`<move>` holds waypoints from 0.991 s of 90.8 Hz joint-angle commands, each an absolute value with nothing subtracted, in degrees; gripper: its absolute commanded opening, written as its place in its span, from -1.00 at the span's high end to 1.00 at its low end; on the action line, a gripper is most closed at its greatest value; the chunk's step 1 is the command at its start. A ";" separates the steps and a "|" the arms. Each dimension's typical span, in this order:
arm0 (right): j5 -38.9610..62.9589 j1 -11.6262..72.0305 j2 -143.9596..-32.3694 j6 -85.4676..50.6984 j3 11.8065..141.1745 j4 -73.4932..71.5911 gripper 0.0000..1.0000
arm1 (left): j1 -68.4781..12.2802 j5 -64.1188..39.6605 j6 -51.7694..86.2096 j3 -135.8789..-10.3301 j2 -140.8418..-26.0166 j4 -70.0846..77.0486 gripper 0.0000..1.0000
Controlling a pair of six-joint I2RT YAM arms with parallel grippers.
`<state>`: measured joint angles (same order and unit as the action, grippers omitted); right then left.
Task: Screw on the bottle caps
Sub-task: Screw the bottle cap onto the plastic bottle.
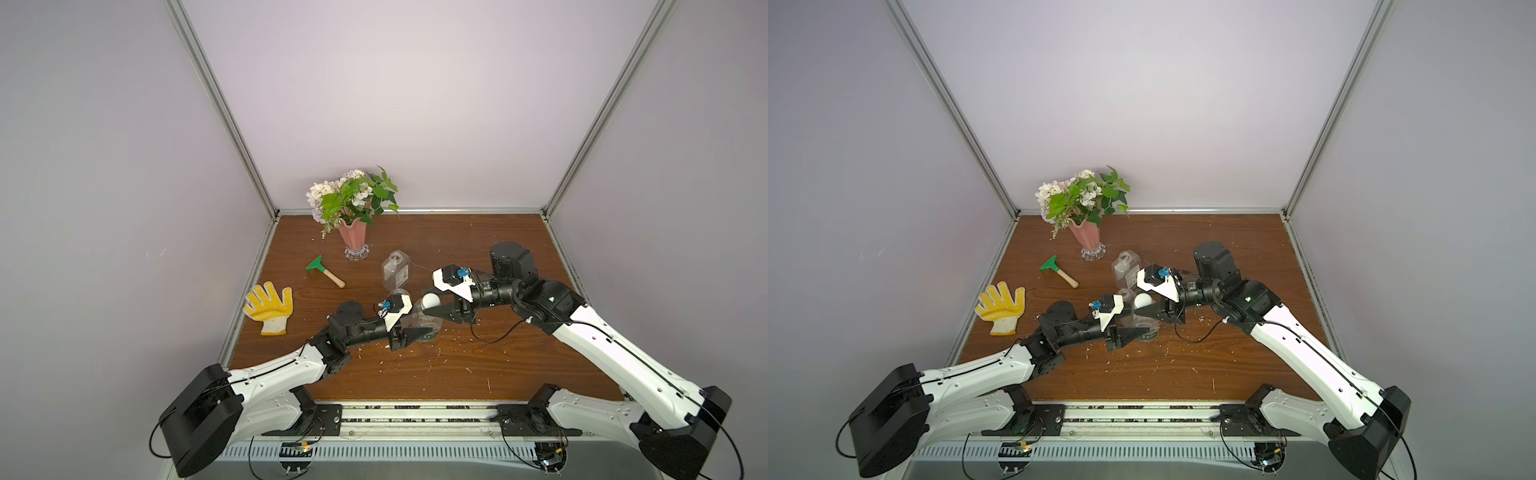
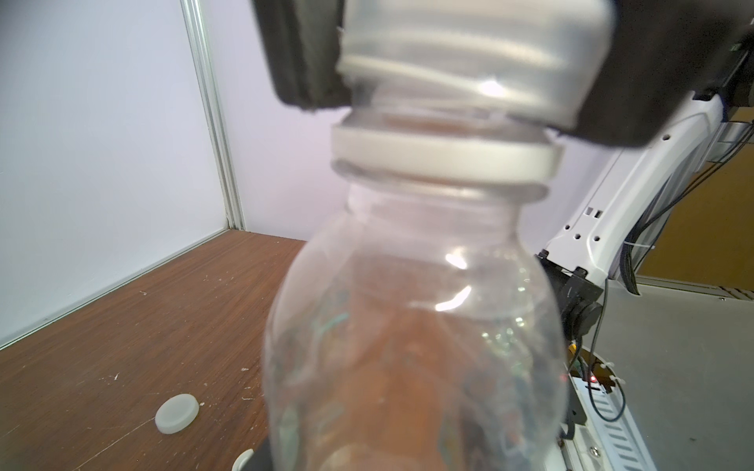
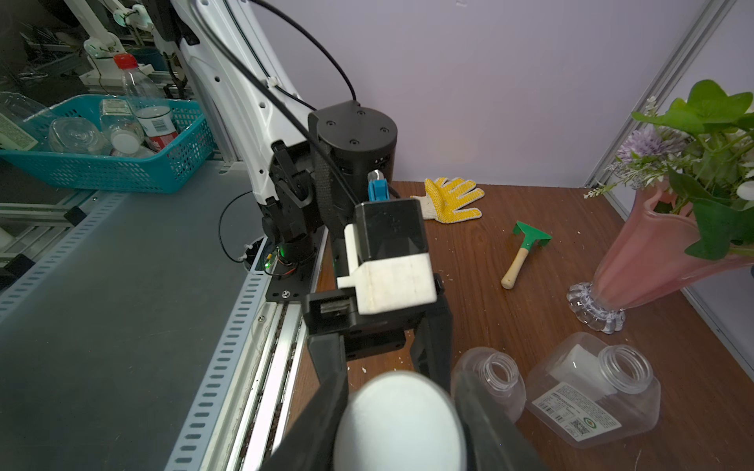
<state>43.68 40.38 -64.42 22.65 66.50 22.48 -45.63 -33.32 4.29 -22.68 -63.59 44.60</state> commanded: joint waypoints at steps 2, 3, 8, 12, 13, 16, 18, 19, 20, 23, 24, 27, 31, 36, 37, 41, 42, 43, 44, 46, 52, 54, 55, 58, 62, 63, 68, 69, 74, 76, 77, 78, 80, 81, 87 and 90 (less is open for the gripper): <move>43.29 40.40 -63.02 21.84 66.76 21.40 -0.06 | -45.15 -33.30 4.31 -24.66 -64.18 46.45 -0.11; 43.26 40.42 -63.06 21.82 66.87 21.38 -0.07 | -45.12 -33.31 4.31 -24.68 -64.26 46.47 -0.11; 43.18 40.40 -63.10 21.84 67.16 21.61 -0.11 | -45.12 -33.32 4.37 -24.54 -64.55 46.49 -0.10; 43.03 40.36 -63.11 21.84 67.50 21.75 -0.15 | -45.17 -33.37 4.39 -24.46 -64.74 46.62 -0.11; 43.00 40.35 -63.15 21.78 67.54 21.77 -0.16 | -45.17 -33.34 4.39 -24.45 -64.76 46.60 -0.11; 42.86 40.34 -63.19 21.72 67.85 21.90 -0.18 | -45.16 -33.38 4.39 -24.46 -64.82 46.66 -0.11; 42.77 40.34 -63.26 21.67 68.03 22.00 -0.20 | -45.13 -33.37 4.39 -24.40 -64.81 46.71 -0.10; 42.74 40.39 -63.27 21.64 68.11 22.07 -0.22 | -45.15 -33.39 4.39 -24.37 -64.84 46.73 -0.11; 42.73 40.36 -63.28 21.68 68.25 22.11 -0.23 | -45.16 -33.39 4.39 -24.36 -64.89 46.75 -0.11; 42.65 40.36 -63.36 21.76 68.57 22.31 -0.28 | -45.17 -33.33 4.41 -24.31 -64.94 46.76 -0.11; 42.64 40.35 -63.36 21.73 68.61 22.36 -0.30 | -45.13 -33.37 4.44 -24.29 -64.95 46.76 -0.11; 42.41 40.41 -63.37 21.80 68.95 22.53 -0.34 | -45.14 -33.38 4.41 -24.27 -64.99 46.76 -0.10; 41.93 40.32 -63.37 21.74 69.57 22.85 -0.37 | -45.15 -33.32 4.40 -24.19 -65.04 46.76 -0.11; 41.18 40.34 -63.24 21.26 70.48 23.18 -0.38 | -45.10 -33.24 4.44 -24.10 -64.99 46.76 -0.11; 41.07 40.25 -63.22 21.05 70.66 23.19 -0.38 | -45.14 -33.28 4.46 -24.09 -65.01 46.76 -0.11; 40.74 40.21 -63.07 20.42 71.29 22.93 -0.38 | -45.15 -33.33 4.48 -24.02 -65.04 46.76 -0.10; 40.72 40.19 -63.04 20.23 71.50 22.85 -0.38 | -45.16 -33.28 4.44 -24.01 -65.04 46.76 -0.11; 40.70 40.13 -62.99 20.00 71.61 22.81 -0.38 | -45.17 -33.29 4.46 -24.00 -65.08 46.76 -0.11; 40.70 40.19 -62.96 19.80 71.71 22.70 -0.38 | -45.17 -33.26 4.43 -24.00 -65.10 46.76 -0.10; 40.65 40.04 -62.89 19.36 71.91 22.44 -0.38 | -45.09 -33.23 4.45 -23.99 -65.12 46.82 -0.11; 39.85 39.95 -62.84 18.31 72.44 21.68 -0.37 | -45.17 -33.23 4.47 -23.98 -65.17 46.91 -0.11; 39.41 39.87 -62.91 18.18 72.67 21.64 -0.37 | -45.11 -33.22 4.48 -23.99 -65.16 46.93 -0.11; 39.21 39.80 -62.87 18.14 72.76 21.63 -0.37 | -45.14 -33.31 4.48 -23.95 -65.19 46.93 -0.11; 38.40 39.61 -63.05 18.00 72.96 21.68 -0.37 | -45.16 -33.39 4.56 -23.96 -65.21 47.01 -0.10; 37.41 39.46 -63.28 18.02 73.13 21.86 -0.36 | -45.17 -33.44 4.57 -23.97 -65.21 47.10 -0.11; 37.25 39.37 -63.37 18.06 73.17 21.96 -0.35 | -45.13 -33.42 4.57 -23.94 -65.17 47.11 -0.10; 36.64 39.06 -63.64 18.27 73.01 22.22 -0.34 | -45.16 -33.46 4.57 -23.92 -65.13 47.11 -0.10; 36.51 39.04 -63.68 18.28 72.98 22.23 -0.34 | -45.17 -33.47 4.57 -23.87 -65.08 47.11 -0.11; 36.03 38.80 -63.88 18.35 72.60 22.18 -0.33 | -45.18 -33.47 4.56 -23.79 -64.92 47.11 -0.10; 35.86 38.79 -63.89 18.39 72.53 22.16 -0.33 | -45.18 -33.46 4.57 -23.75 -64.83 47.11 -0.11; 35.77 38.78 -63.94 18.38 72.48 22.15 -0.32 | -45.13 -33.43 4.57 -23.78 -64.80 47.11 -0.10; 35.64 38.68 -63.96 18.33 72.41 22.11 -0.32 | -45.11 -33.46 4.57 -23.71 -64.75 47.15 -0.10; 35.32 38.61 -63.93 18.34 72.24 22.07 -0.32 | -45.12 -33.46 4.57 -23.66 -64.64 47.23 -0.10; 35.19 38.51 -63.96 18.27 72.16 22.07 -0.31 | -45.10 -33.47 4.57 -23.61 -64.62 47.26 -0.10; 34.52 38.14 -63.98 18.14 71.67 21.89 -0.30 | -45.17 -33.47 4.57 -23.43 -64.23 47.40 -0.11; 34.32 38.07 -63.96 18.13 71.49 21.89 -0.30 | -45.16 -33.44 4.56 -23.35 -64.18 47.52 -0.11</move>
<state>36.03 38.50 -64.23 19.20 71.02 23.35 -45.63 -33.21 4.43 -22.68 -64.77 45.21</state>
